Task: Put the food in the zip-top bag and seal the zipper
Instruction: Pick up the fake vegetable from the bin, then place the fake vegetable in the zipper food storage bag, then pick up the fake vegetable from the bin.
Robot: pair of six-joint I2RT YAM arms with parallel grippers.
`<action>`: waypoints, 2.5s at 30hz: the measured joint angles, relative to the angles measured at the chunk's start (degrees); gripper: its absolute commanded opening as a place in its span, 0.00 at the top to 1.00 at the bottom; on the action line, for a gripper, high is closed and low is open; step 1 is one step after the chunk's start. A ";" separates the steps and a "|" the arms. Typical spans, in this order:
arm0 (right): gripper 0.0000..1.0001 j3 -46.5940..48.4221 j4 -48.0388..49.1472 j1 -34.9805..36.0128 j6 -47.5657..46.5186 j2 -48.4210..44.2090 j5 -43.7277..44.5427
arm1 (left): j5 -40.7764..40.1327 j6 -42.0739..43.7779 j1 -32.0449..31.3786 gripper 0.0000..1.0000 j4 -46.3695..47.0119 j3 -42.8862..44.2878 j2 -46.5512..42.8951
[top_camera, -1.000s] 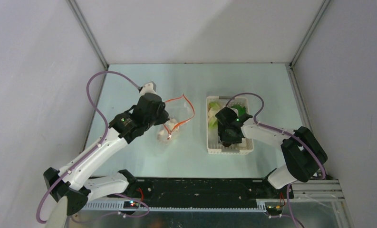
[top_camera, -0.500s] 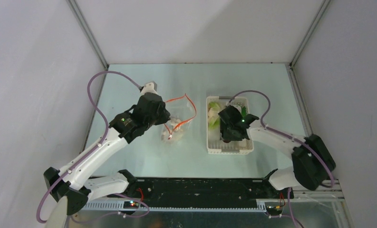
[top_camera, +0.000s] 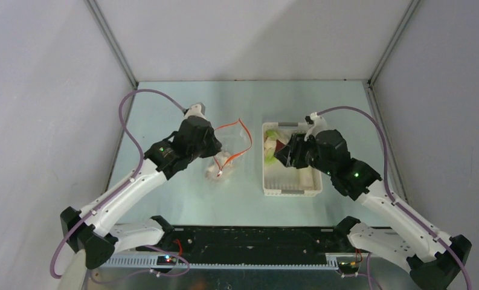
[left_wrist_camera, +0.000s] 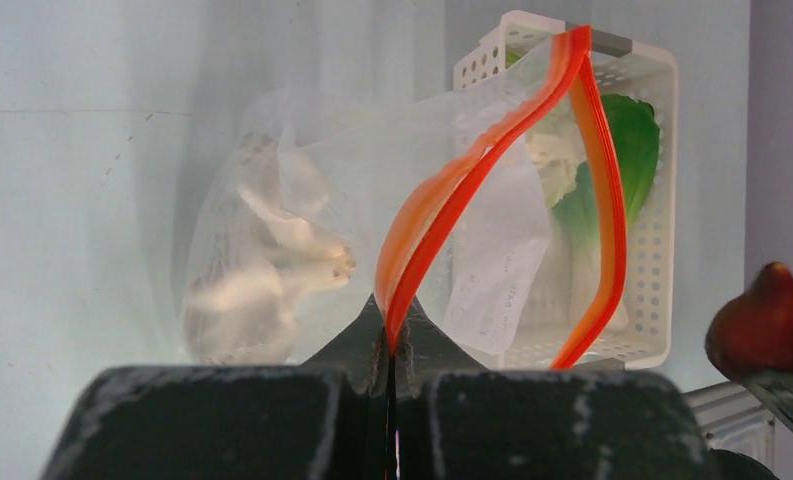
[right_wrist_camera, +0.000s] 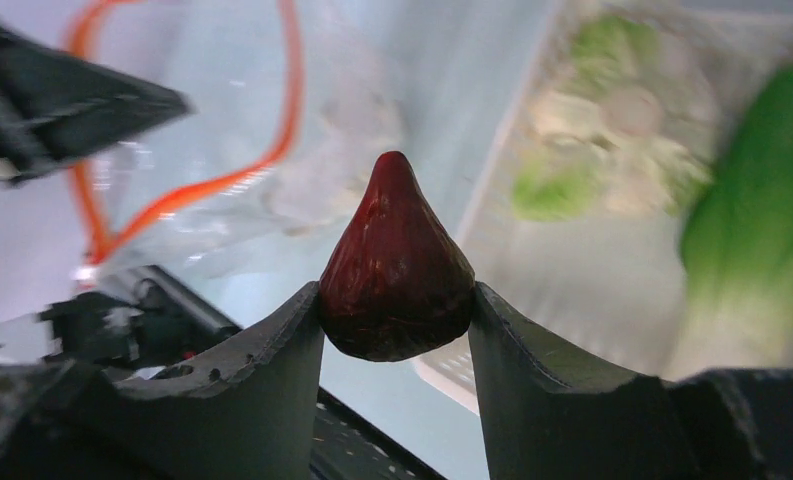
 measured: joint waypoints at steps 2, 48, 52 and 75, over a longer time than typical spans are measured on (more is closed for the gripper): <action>0.59 0.07 4.37 0.02 -0.39 -0.22 -4.02 | 0.70 0.00 0.00 1.00 0.46 0.00 0.48; 0.00 15.43 18.05 10.58 -3.15 25.66 -5.97 | 3.58 -0.11 0.00 1.00 1.36 -1.27 1.29; 0.00 15.21 17.27 6.95 -3.37 21.44 -6.43 | 3.58 -0.11 0.00 1.00 1.38 -1.27 1.29; 0.02 8.02 -3.30 -14.53 -3.32 18.05 10.54 | 3.61 -0.07 0.00 1.00 1.75 -1.27 1.14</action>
